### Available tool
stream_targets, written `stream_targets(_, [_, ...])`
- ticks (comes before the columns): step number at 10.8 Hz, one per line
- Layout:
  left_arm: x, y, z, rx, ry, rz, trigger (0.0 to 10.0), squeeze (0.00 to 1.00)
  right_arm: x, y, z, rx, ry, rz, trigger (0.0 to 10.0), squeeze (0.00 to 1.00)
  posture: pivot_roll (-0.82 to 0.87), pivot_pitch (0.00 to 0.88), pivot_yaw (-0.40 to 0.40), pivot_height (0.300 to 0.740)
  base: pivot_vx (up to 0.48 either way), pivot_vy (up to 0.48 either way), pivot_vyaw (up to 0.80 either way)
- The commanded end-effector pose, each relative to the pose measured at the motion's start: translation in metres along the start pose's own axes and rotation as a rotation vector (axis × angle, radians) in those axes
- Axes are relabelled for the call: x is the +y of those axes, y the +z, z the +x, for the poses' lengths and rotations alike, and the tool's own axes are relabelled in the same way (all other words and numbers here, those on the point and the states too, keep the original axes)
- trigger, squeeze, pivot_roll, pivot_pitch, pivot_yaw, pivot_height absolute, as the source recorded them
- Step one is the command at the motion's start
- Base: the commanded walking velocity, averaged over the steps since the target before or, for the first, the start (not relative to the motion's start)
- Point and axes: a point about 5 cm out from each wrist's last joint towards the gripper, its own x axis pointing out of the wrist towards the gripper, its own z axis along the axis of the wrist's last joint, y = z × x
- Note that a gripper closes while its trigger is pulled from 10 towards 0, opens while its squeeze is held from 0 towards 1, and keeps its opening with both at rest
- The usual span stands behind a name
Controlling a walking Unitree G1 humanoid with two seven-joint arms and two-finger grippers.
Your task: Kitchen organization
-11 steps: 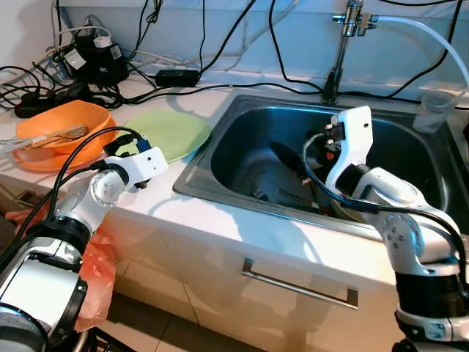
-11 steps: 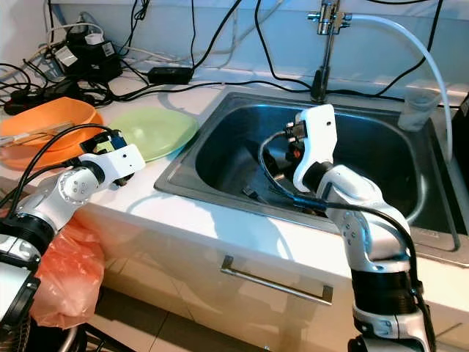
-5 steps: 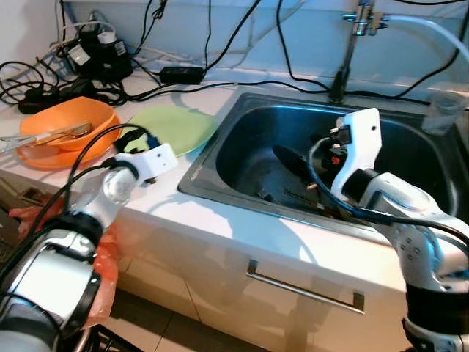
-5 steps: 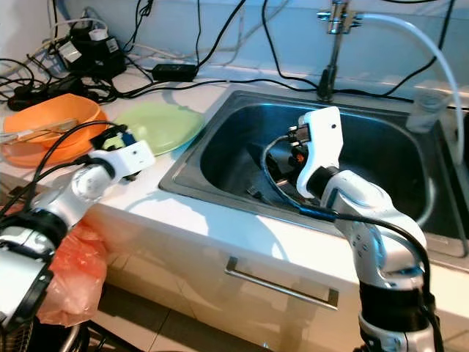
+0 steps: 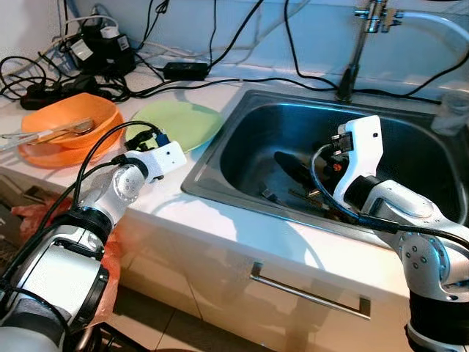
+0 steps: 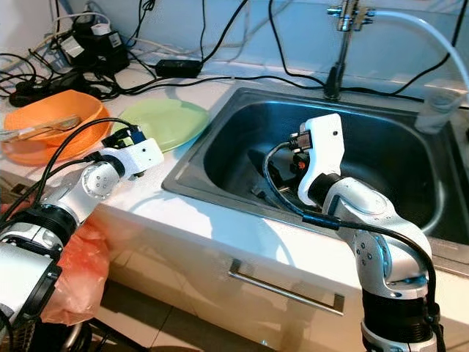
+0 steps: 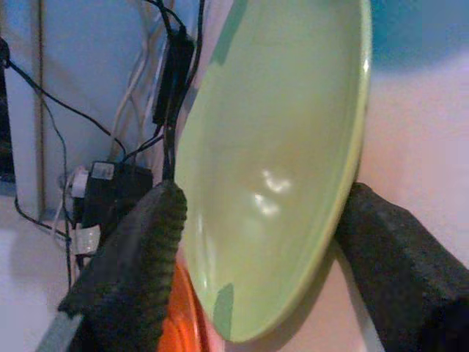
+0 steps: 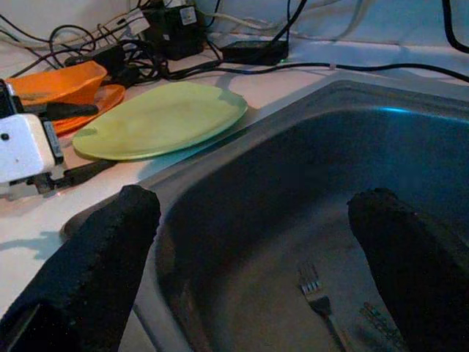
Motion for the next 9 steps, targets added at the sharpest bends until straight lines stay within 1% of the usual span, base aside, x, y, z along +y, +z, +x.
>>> stream_targets(1, [-0.0327, -0.0106, -0.0041, 0.049, -0.142, -0.002, 0.0, 0.0, -0.0012, 0.0, -0.0041, 0.003, -0.009, 0.009, 10.0, 0.0, -0.13, 0.082, 0.042, 0.74, 0.0, 0.0, 0.0])
stream_targets(4, [-0.0361, -0.0159, -0.0069, 0.055, -0.168, -0.016, 0.0, 0.0, 0.0, -0.0008, -0.0039, 0.01, -0.008, 0.016, 10.0, 0.0, -0.13, 0.086, 0.042, 0.74, 0.0, 0.0, 0.0])
stream_targets(9, [-0.0395, -0.018, -0.0085, 0.055, -0.189, -0.025, 0.0, 0.0, 0.0008, -0.0012, -0.0047, 0.013, -0.009, 0.021, 10.0, 0.0, -0.13, 0.091, 0.043, 0.74, 0.0, 0.0, 0.0])
